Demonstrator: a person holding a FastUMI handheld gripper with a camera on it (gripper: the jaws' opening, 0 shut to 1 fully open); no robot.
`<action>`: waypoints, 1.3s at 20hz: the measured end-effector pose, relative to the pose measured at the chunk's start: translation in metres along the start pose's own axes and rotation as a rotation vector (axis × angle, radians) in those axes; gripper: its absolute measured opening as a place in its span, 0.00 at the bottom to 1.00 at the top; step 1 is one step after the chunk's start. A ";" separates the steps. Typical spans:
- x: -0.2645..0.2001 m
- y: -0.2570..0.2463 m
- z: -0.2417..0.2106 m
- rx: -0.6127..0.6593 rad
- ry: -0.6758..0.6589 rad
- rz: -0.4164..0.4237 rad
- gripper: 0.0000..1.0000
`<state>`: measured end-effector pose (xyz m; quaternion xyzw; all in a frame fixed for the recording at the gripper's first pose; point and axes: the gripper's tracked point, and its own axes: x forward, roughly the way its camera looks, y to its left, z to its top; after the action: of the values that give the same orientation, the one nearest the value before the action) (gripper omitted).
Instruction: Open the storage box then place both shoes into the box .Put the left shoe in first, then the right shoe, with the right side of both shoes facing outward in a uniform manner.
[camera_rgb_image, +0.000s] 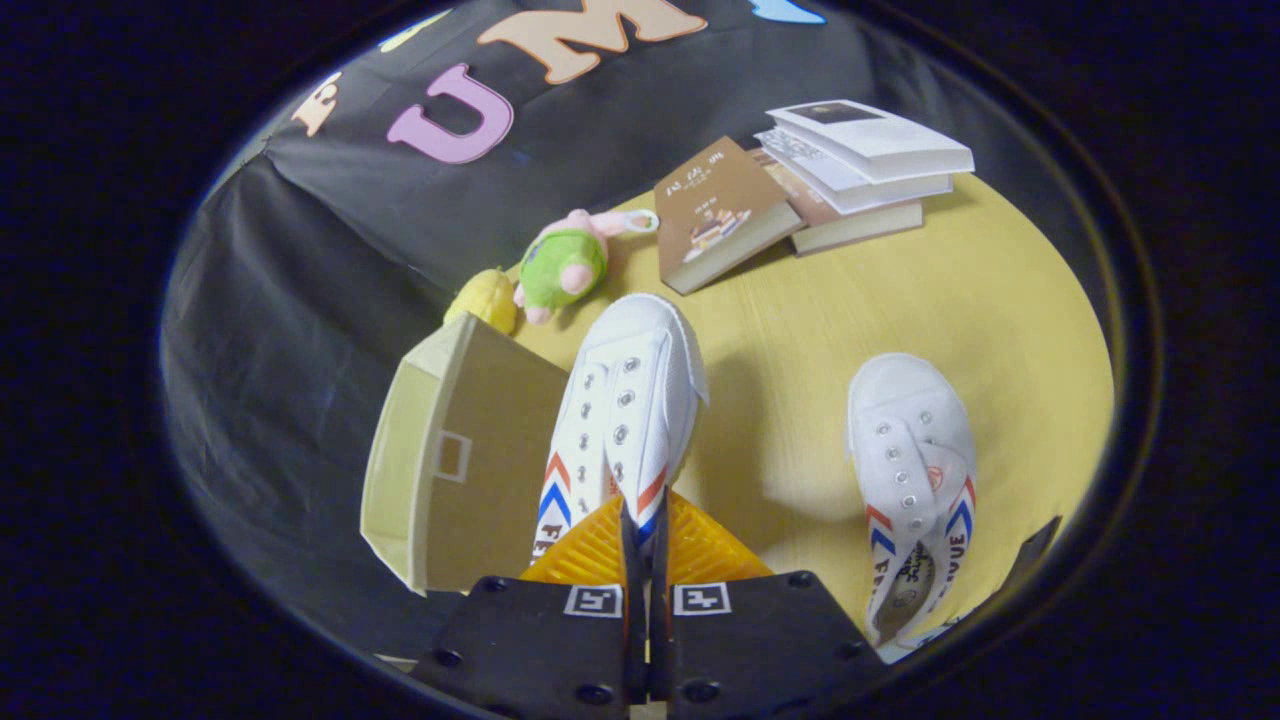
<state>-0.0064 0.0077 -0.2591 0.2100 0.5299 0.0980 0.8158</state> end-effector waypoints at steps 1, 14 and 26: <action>-0.003 0.010 0.007 -0.002 -0.012 0.002 0.05; 0.005 0.156 0.024 -0.070 -0.048 0.142 0.05; 0.091 0.213 -0.039 -0.149 0.092 0.076 0.05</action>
<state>0.0097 0.2416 -0.2523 0.1639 0.5496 0.1777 0.7997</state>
